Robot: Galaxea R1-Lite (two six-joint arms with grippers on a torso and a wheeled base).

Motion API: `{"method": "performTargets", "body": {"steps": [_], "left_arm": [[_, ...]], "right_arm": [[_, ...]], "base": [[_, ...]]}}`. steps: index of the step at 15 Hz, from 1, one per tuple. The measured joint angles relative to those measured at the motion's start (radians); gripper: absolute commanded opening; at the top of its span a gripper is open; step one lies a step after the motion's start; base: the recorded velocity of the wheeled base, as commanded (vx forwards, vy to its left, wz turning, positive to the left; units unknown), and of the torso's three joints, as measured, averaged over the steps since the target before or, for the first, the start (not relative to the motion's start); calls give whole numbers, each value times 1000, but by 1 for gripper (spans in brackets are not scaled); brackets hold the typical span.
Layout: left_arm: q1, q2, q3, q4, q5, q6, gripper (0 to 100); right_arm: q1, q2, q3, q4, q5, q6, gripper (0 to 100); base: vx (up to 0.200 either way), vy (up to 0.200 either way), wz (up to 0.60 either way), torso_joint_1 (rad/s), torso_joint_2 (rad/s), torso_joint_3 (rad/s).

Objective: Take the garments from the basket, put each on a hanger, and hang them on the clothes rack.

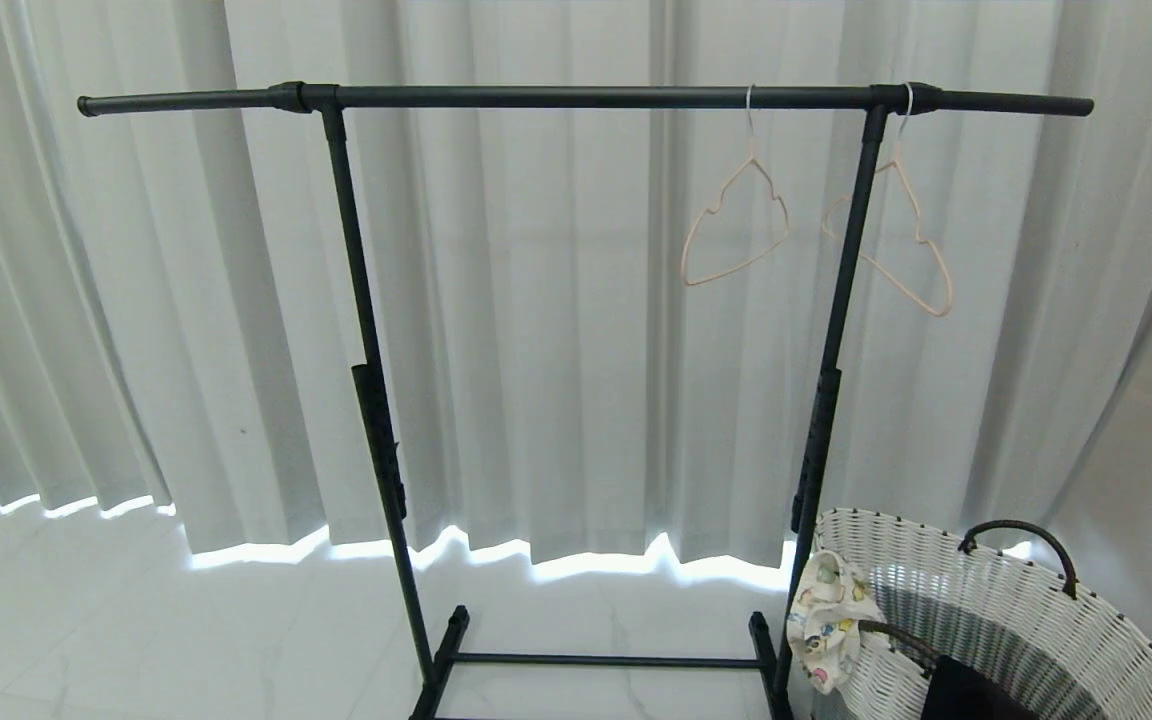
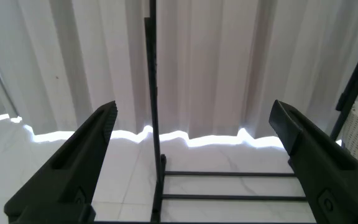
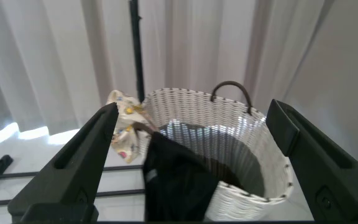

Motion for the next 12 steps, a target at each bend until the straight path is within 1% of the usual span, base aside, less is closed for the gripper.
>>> {"method": "performTargets", "body": {"steps": [4,7,12], "left_arm": [[-1,0,0,0,0,0,100],[-1,0,0,1,0,0,100],[-1,0,0,1,0,-1,100]], "right_arm": [[0,0,0,1,1,-5,100],[0,0,0,0,0,0,100],[0,0,0,0,2,-11,100]], "base": [[0,0,0,0,0,0],[200,0,0,4,2,1],[0,0,0,0,0,0]]}}
